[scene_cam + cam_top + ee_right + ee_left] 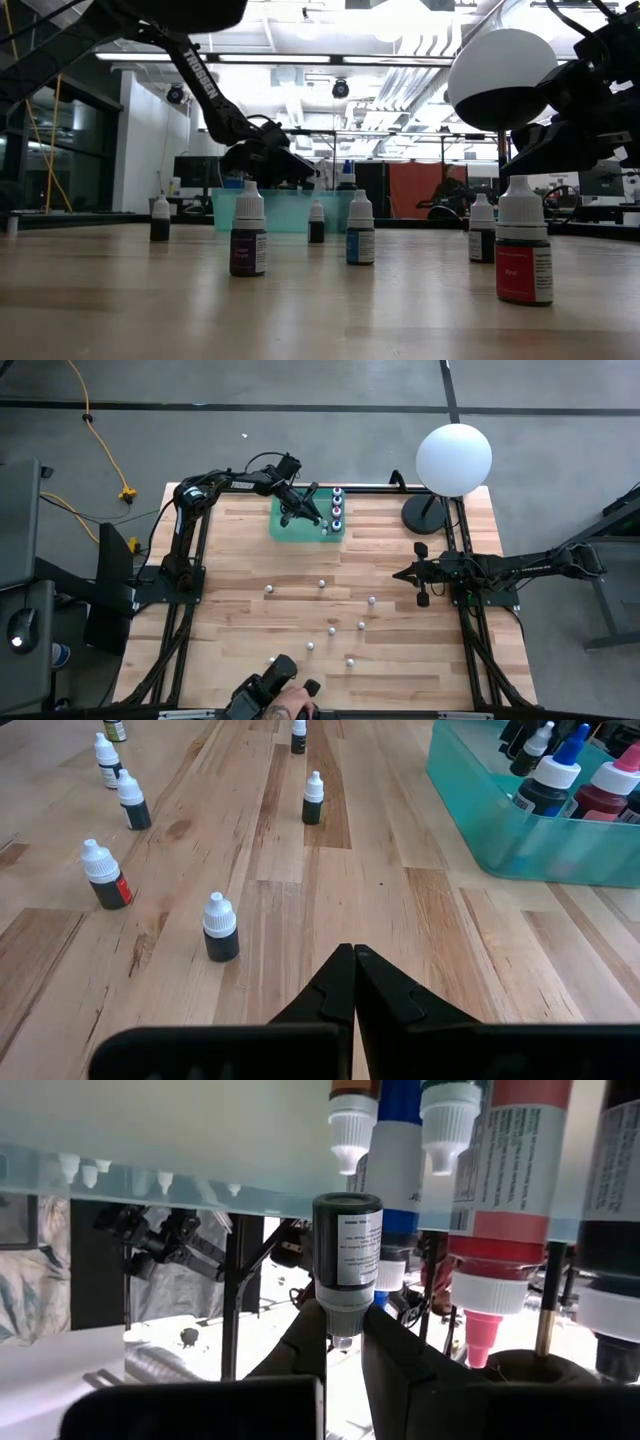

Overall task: Pick & Place food coloring
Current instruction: Put the small black food coloring bottle into the blue transparent bin

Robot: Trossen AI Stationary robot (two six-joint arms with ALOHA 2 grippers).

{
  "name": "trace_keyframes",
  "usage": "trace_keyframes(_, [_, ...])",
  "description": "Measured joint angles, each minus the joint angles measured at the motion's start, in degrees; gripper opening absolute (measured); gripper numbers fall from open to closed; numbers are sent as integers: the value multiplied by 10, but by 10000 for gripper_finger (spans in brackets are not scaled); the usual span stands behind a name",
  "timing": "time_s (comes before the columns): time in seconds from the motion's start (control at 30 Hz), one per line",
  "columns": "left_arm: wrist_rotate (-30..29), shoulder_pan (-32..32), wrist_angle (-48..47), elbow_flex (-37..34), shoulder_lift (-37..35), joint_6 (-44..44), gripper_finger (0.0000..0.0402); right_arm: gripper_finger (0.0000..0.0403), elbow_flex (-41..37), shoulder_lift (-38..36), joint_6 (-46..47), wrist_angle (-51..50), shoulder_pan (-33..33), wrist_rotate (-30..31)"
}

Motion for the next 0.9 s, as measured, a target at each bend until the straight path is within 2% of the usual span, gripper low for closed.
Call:
trace_keyframes(0.27, [-36, -2, 13, 0, 0, 3, 21, 0, 0, 0, 0, 0, 0, 0])
trace_keyframes(0.53, [-149, -20, 82, 2, 0, 45, 21, 0, 0, 0, 0, 0, 0, 0])
trace_keyframes(0.8, [-194, -37, 73, 27, -2, 93, 21, 0, 0, 0, 0, 0, 0, 0])
trace_keyframes(0.9, [-195, -37, 24, 29, -14, 113, 21, 0, 0, 0, 0, 0, 0, 0])
